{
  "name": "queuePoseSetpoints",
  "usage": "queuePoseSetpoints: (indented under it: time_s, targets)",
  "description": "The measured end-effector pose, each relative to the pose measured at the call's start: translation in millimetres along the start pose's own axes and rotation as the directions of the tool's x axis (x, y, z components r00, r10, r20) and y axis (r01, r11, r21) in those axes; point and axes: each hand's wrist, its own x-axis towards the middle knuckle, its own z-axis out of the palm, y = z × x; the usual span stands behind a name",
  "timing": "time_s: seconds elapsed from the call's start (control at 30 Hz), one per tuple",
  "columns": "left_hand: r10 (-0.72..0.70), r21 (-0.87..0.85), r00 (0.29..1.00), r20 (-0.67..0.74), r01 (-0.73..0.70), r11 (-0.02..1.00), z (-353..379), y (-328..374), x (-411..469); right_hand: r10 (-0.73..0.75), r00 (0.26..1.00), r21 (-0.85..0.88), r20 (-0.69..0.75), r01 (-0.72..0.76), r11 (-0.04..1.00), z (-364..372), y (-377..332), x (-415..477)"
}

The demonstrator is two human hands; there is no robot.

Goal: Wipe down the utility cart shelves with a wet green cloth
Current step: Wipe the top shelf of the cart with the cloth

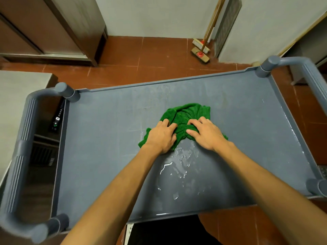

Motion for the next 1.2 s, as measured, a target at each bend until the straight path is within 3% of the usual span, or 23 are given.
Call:
queuePoseSetpoints:
  time_s: [0.37,1.2]
  targets:
    - [-0.083,-0.146,0.995,0.046,0.089,0.985,29,11,-86,-0.018,0.997,0.003,0.080,0.018,1.000,33,-23,-84]
    - [-0.128,-0.122,0.988,0.088,0.138,0.983,61,51,-194,-0.047,0.967,0.102,0.250,0.022,0.995,63,-30,-175]
